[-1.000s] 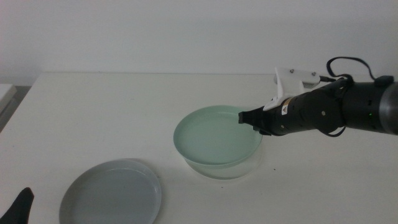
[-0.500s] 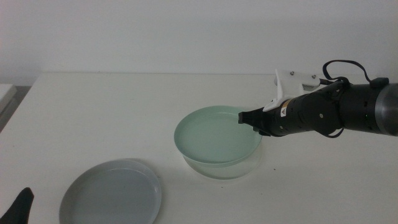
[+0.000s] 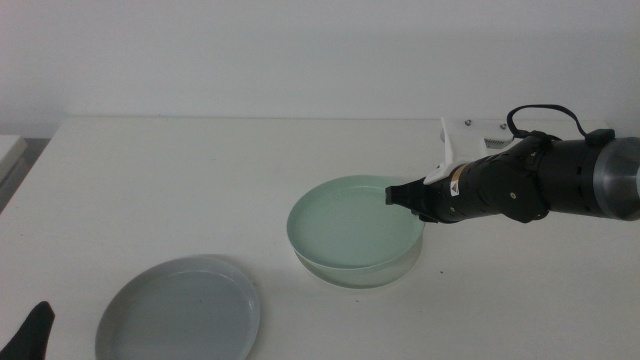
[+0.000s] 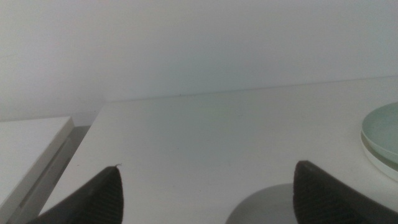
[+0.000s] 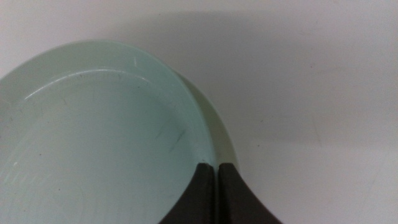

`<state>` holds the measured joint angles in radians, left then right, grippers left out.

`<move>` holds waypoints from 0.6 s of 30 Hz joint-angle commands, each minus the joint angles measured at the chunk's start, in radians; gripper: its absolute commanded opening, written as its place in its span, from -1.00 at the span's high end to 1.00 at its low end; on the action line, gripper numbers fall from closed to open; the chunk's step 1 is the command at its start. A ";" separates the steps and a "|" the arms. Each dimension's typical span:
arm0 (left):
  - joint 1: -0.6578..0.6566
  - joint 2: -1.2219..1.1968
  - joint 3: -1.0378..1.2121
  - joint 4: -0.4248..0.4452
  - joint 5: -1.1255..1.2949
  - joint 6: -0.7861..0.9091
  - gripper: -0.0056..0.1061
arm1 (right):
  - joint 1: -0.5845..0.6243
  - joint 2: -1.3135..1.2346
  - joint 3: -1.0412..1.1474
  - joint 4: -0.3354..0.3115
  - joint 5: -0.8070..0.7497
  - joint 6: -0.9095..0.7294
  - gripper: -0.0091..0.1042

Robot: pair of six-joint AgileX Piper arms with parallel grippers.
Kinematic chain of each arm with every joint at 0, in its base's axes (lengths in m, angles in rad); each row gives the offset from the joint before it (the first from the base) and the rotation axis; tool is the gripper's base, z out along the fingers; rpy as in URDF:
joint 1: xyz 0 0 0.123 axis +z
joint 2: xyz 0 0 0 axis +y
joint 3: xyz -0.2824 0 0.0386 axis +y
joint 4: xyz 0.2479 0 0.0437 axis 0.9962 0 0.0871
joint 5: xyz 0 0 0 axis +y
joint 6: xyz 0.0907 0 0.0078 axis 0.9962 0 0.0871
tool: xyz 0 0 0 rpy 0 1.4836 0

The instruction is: Stack the three bowls on top of each other.

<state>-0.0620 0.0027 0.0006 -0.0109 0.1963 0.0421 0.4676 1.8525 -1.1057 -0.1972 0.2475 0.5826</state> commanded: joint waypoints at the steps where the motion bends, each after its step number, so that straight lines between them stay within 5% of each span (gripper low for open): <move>1: 0.001 -0.003 -0.001 -0.003 -0.013 -0.004 -0.78 | -0.010 -0.001 0.002 -0.029 -0.008 0.004 0.88; 9: 0.001 -0.003 -0.001 -0.003 -0.013 -0.004 -0.78 | -0.010 -0.001 0.002 -0.056 0.046 0.004 0.68; 18: 0.001 -0.003 -0.001 -0.003 -0.013 -0.004 -0.78 | -0.010 -0.074 -0.058 -0.100 0.199 -0.030 -0.59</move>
<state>-0.0620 0.0027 0.0006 -0.0109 0.1963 0.0421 0.4676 1.8242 -1.1345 -0.2692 0.3973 0.5765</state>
